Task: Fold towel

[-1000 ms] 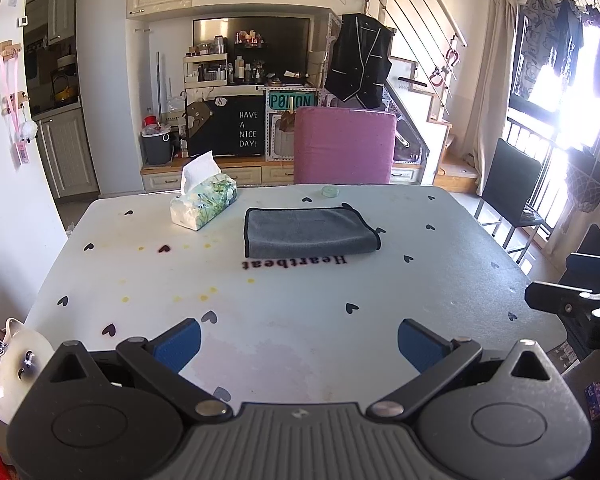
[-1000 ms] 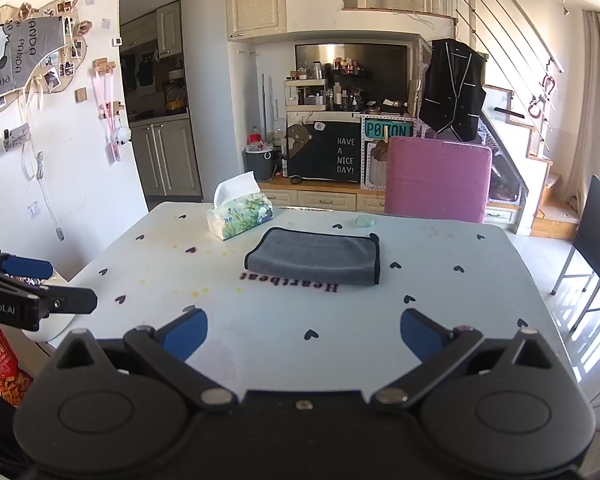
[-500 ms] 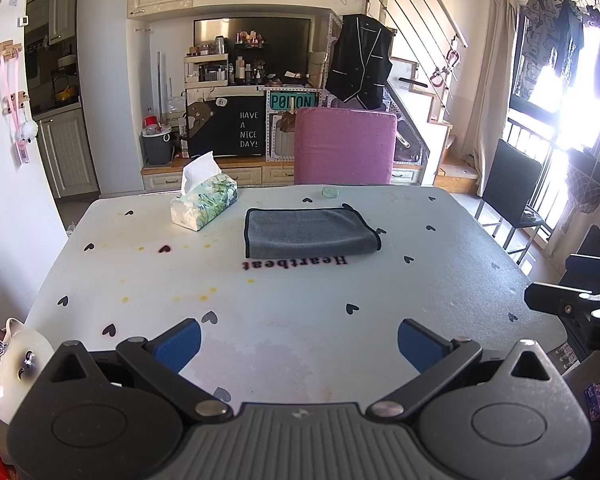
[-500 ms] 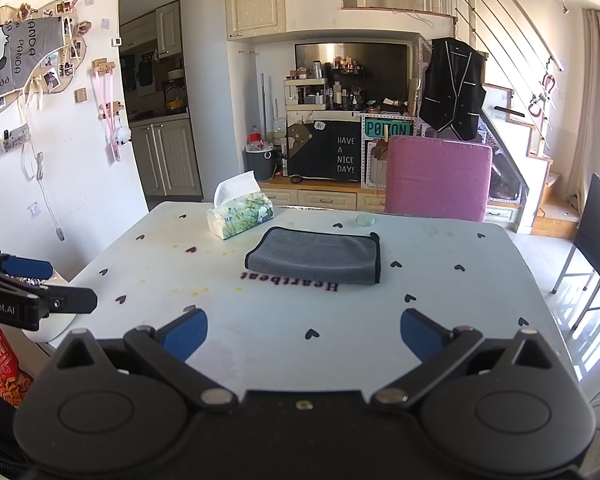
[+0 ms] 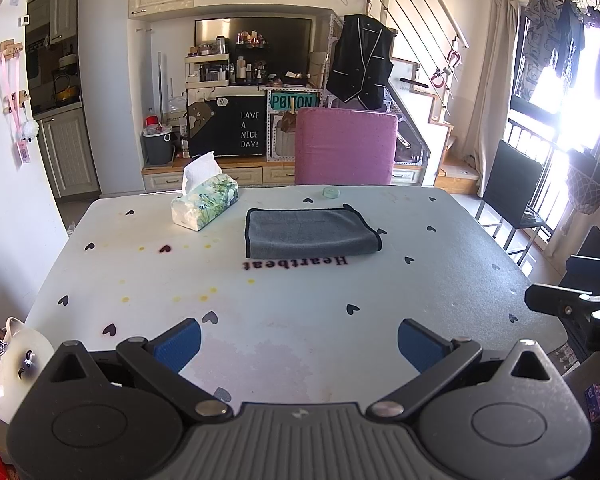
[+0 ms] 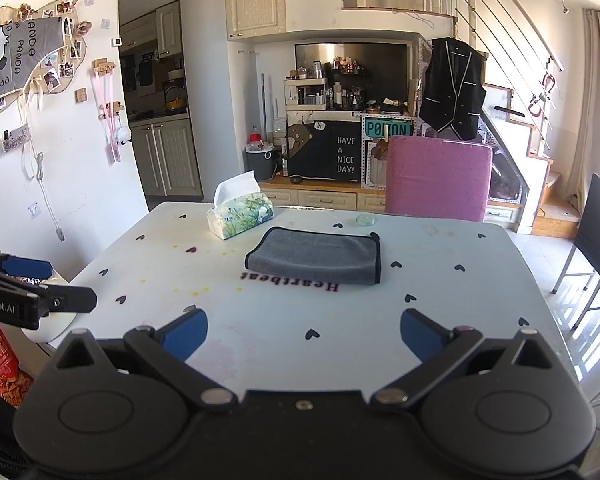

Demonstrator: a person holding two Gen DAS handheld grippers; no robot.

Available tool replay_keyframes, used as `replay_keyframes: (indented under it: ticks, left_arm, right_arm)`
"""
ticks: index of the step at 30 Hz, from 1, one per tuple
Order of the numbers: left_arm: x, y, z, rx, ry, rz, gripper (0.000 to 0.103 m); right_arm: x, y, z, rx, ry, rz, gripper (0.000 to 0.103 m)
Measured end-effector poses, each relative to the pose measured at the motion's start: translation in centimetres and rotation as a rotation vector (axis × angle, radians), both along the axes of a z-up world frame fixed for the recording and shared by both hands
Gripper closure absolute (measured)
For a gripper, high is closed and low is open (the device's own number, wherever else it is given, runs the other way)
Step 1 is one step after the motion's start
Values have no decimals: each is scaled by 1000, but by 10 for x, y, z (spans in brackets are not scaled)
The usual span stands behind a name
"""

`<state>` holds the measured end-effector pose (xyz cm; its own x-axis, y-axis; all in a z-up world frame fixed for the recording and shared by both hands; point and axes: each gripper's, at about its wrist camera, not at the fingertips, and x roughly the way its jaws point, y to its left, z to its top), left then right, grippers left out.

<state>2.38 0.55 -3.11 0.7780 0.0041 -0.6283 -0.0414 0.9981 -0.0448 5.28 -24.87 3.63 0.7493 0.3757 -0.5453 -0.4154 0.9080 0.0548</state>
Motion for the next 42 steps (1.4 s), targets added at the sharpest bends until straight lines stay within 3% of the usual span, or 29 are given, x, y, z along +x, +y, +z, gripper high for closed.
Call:
replay_keyframes:
  ticks: [42]
  left_arm:
    - [1,3,-2,-3,3,2,0]
  right_arm:
    - [0,-1,2,0,4,0,0]
